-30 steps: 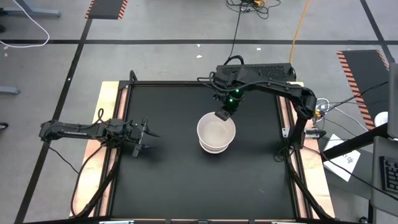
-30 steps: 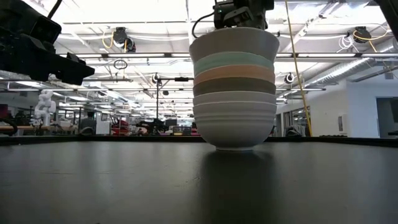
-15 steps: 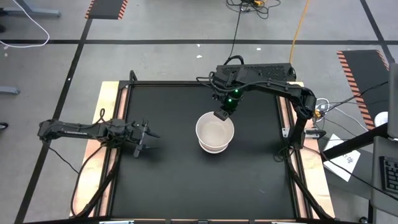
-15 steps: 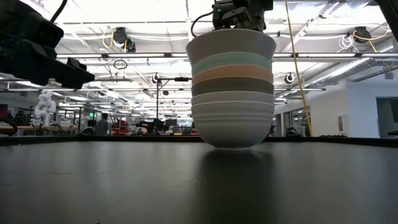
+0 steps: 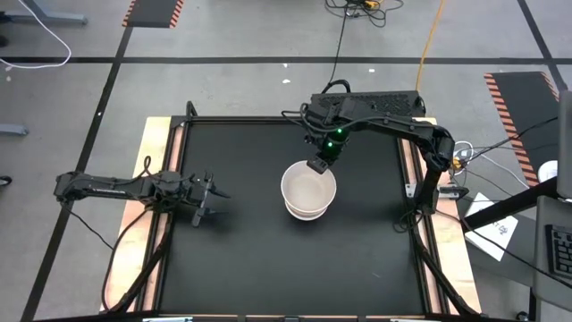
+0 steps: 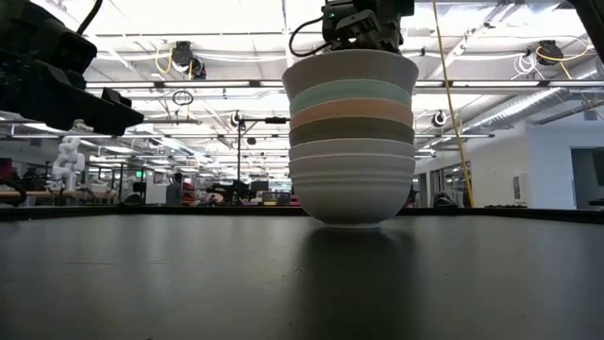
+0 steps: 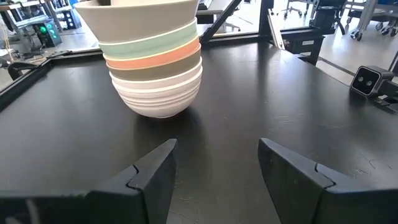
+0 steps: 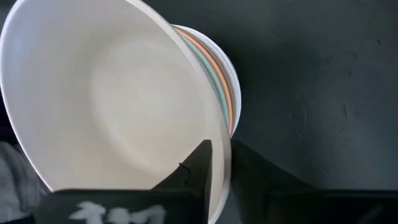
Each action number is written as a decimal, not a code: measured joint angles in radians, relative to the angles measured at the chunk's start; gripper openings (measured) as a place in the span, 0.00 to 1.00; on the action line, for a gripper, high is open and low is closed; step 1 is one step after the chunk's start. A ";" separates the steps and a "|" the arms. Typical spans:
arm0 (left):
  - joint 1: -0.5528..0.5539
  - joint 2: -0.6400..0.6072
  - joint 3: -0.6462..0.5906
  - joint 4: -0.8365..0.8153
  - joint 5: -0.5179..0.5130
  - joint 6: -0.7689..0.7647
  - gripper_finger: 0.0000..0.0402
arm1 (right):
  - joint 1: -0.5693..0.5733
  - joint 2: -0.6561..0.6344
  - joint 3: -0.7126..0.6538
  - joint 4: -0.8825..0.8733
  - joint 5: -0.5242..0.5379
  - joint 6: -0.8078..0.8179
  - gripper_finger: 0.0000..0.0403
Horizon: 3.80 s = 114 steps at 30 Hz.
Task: Nest bowls inside each other
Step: Stack the white bowl on the stacked blue bowl, then return to Home Position
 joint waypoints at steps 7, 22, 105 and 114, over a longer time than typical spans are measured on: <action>0.000 0.000 0.000 0.000 0.000 0.000 0.56 | 0.000 0.000 0.000 0.002 0.000 -0.015 0.16; 0.000 0.000 0.000 0.003 0.000 0.000 0.56 | -0.005 -0.006 0.000 0.051 0.002 -0.029 0.31; 0.000 0.000 0.000 0.158 -0.122 0.021 0.56 | 0.173 -1.656 -1.762 1.616 0.099 -0.318 0.35; 0.000 0.000 0.000 0.157 -0.166 0.028 0.56 | 0.196 -1.722 -1.775 1.559 0.099 -0.336 0.35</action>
